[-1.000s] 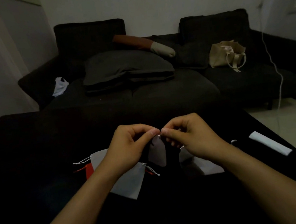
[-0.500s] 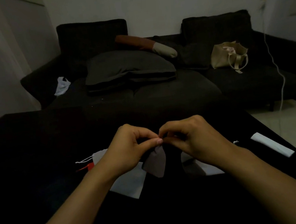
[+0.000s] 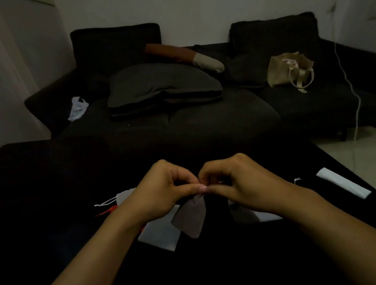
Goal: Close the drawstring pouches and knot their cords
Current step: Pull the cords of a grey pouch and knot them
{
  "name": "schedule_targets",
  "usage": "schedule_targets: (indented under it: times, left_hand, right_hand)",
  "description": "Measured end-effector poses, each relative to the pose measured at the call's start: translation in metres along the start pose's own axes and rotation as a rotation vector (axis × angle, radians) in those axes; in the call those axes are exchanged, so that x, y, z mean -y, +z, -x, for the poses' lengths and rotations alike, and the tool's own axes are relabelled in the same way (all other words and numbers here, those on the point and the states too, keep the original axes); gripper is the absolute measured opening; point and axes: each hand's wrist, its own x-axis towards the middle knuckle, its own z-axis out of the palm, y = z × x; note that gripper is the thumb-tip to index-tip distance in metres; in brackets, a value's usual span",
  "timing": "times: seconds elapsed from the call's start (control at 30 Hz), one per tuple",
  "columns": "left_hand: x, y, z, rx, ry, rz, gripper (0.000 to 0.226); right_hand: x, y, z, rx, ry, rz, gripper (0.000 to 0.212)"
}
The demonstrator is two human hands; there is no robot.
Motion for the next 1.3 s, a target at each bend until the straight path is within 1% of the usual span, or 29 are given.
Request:
schedule_targets:
  times: [0.07,0.17,0.23,0.3,0.4,0.5,0.6,0.63,0.7,0.73,0.83,0.87,0.93,0.97,1.0,1.03,1.1,1.17,1.2,1.3]
  left_hand:
    - [-0.001,0.001,0.001,0.014,-0.006,0.024,0.009]
    - [-0.005,-0.002,0.001,0.012,-0.019,0.214,0.014]
    - [-0.009,-0.002,0.0,-0.004,-0.074,0.36,0.015]
    - [-0.01,-0.001,-0.001,-0.057,-0.124,0.482,0.016]
    - [-0.012,0.004,0.0,-0.09,-0.176,0.598,0.017]
    - [-0.013,0.007,0.0,-0.114,-0.238,0.662,0.025]
    - [-0.014,0.005,-0.001,-0.174,-0.248,0.681,0.034]
    - [-0.014,0.004,-0.001,-0.211,-0.232,0.659,0.033]
    - [-0.013,0.004,-0.001,-0.291,-0.179,0.558,0.029]
    - [-0.013,0.004,-0.001,-0.326,-0.148,0.494,0.026]
    - [-0.01,0.01,-0.001,-0.375,-0.043,0.264,0.024]
    - [-0.01,0.011,-0.001,-0.357,-0.012,0.193,0.024]
    - [-0.007,0.014,0.0,-0.255,0.041,0.104,0.026]
    - [-0.008,0.014,0.001,-0.202,0.062,0.092,0.028]
    - [-0.008,0.013,0.002,-0.163,0.072,0.094,0.029]
    - [-0.009,0.012,0.002,-0.134,0.071,0.106,0.03]
    - [-0.012,0.007,0.003,-0.092,0.049,0.162,0.034]
    - [-0.015,0.004,0.005,-0.061,0.03,0.239,0.036]
    - [-0.016,0.003,0.005,-0.053,0.026,0.27,0.036]
    - [-0.018,0.006,0.005,-0.07,0.032,0.352,0.034]
  right_hand:
    - [0.0,-0.001,0.001,0.025,0.042,-0.026,0.007]
    - [0.002,-0.008,0.002,-0.019,0.116,-0.263,0.003]
    - [0.004,-0.011,0.003,-0.041,0.145,-0.399,0.007]
    - [0.005,-0.011,0.002,-0.046,0.165,-0.52,0.013]
    - [0.004,-0.008,0.002,-0.051,0.192,-0.65,0.013]
    - [0.002,-0.006,0.001,-0.073,0.214,-0.711,0.01]
    - [-0.004,-0.006,0.0,-0.14,0.278,-0.714,0.019]
    - [-0.007,-0.007,0.0,-0.153,0.283,-0.654,0.019]
    - [-0.011,-0.01,0.002,-0.167,0.226,-0.382,0.012]
    - [-0.01,-0.011,0.003,-0.177,0.179,-0.25,0.008]
    - [0.0,-0.008,0.002,-0.206,-0.012,-0.006,0.007]
    - [0.004,-0.005,0.0,-0.212,-0.082,0.096,0.009]
    - [0.007,-0.001,-0.002,-0.218,-0.173,0.282,0.012]
    - [0.007,-0.001,-0.003,-0.228,-0.19,0.309,0.012]
    - [0.005,-0.002,-0.003,-0.247,-0.19,0.282,0.01]
    - [0.005,-0.002,-0.002,-0.273,-0.167,0.195,0.009]
    - [0.005,-0.004,-0.001,-0.313,-0.021,-0.082,0.009]
    - [0.006,-0.008,0.0,-0.273,0.164,-0.365,0.011]
    - [0.006,-0.008,0.0,-0.251,0.221,-0.463,0.011]
    - [0.007,-0.009,0.0,-0.261,0.306,-0.658,0.01]
